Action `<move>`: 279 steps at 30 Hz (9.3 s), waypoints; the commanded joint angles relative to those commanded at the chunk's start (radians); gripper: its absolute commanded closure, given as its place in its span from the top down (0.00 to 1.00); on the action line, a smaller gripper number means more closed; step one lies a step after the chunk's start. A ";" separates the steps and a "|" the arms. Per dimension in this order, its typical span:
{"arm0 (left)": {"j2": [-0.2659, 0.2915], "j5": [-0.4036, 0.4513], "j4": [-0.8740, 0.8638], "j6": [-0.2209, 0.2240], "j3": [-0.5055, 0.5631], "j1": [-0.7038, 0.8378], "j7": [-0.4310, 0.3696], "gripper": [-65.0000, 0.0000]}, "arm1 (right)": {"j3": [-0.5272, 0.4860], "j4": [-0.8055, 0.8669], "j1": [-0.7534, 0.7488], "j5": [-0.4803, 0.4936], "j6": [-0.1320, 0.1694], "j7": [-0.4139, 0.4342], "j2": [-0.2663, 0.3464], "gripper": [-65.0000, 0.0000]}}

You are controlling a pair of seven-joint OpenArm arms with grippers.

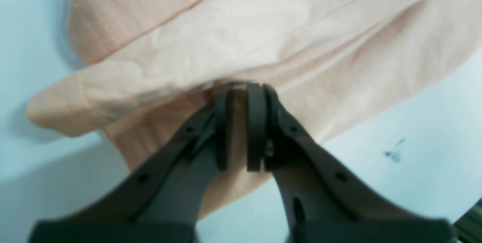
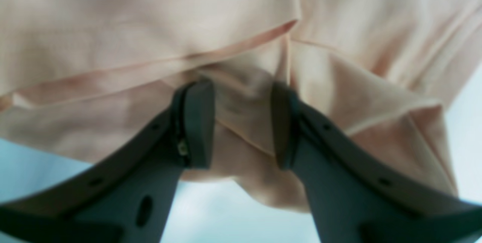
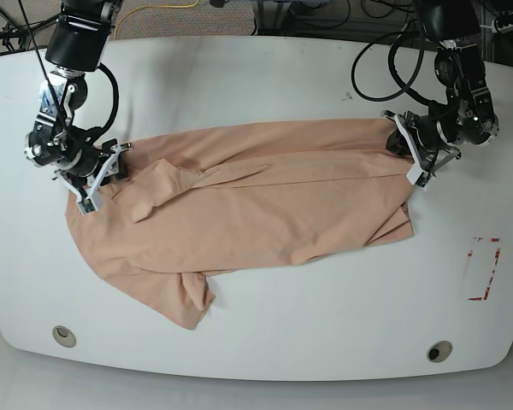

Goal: Fold the T-shirt properly

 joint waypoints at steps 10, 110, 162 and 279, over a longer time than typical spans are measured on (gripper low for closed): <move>-0.028 -0.003 -0.006 0.000 0.000 0.003 -0.025 0.07 | 0.100 0.035 -0.003 0.000 0.000 -0.058 0.058 0.36; 0.008 -0.002 -0.038 0.000 -0.164 -0.029 0.112 0.14 | 0.270 0.110 -0.109 0.002 0.000 -0.020 -0.170 0.02; -0.173 -0.005 0.219 0.000 -0.302 0.290 0.117 0.16 | 0.273 0.582 -0.525 0.002 0.000 -0.183 -0.387 0.49; -0.060 0.000 -0.404 0.000 -0.324 -0.362 0.123 0.60 | 0.038 -0.279 0.229 -0.077 0.000 0.129 -0.137 0.00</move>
